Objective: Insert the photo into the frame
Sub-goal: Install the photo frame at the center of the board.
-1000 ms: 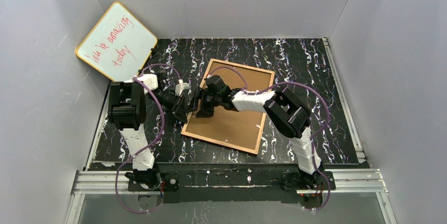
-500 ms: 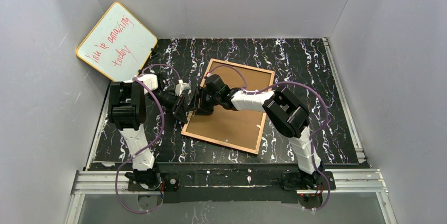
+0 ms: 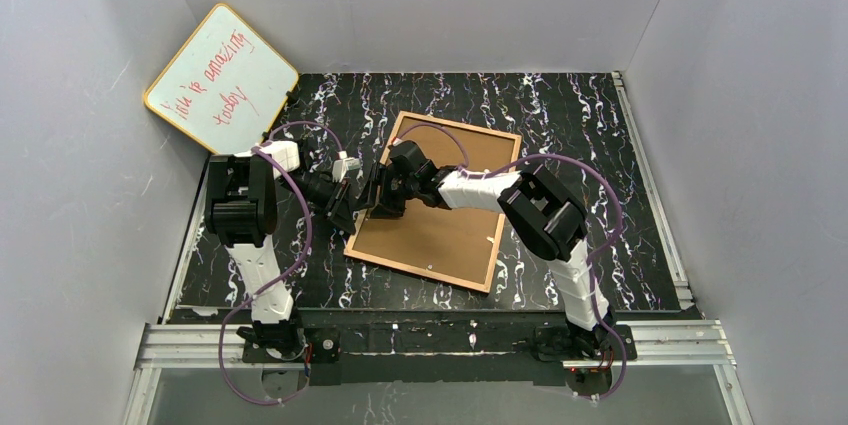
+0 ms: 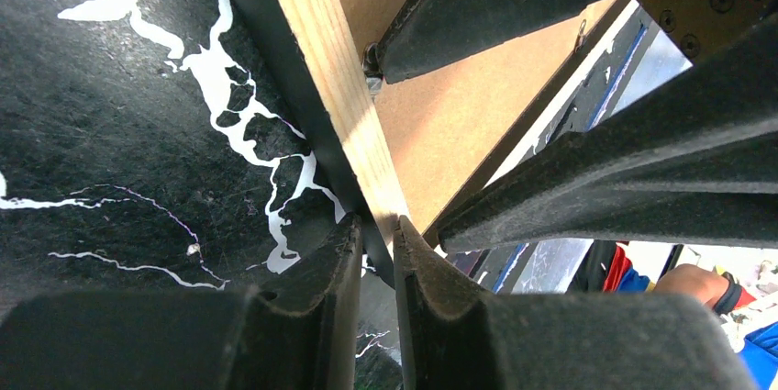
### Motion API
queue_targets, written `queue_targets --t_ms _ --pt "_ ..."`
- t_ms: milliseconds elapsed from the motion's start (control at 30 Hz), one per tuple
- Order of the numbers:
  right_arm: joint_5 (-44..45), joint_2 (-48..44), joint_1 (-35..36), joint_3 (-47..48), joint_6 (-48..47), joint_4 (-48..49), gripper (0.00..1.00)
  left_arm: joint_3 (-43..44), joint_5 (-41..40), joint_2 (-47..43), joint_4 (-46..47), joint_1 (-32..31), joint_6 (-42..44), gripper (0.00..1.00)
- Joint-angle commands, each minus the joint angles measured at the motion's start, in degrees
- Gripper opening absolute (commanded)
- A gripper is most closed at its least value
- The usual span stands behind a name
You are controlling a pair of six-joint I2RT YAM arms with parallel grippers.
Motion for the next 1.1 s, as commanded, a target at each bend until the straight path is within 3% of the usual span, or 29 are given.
queue_targets --t_ms 0,233,767,1067 --pt "3.7 -2.4 0.1 -1.6 -0.1 3.9 0.66 -1.2 -0.6 0.7 -0.1 -1.1 1.5 0.15" --pt "3.5 -6.4 0.2 -6.7 0.2 3.1 0.7 -1.3 -0.9 0.7 -0.7 -1.1 2.5 0.15" --pt "0.0 0.9 0.6 -0.7 3.5 3.0 0.7 -0.8 -0.1 0.9 -0.7 -1.1 2.0 0.14" --pt "2.6 1.1 0.7 -1.0 5.2 2.9 0.68 -1.0 0.4 0.9 -0.7 -1.1 1.9 0.14"
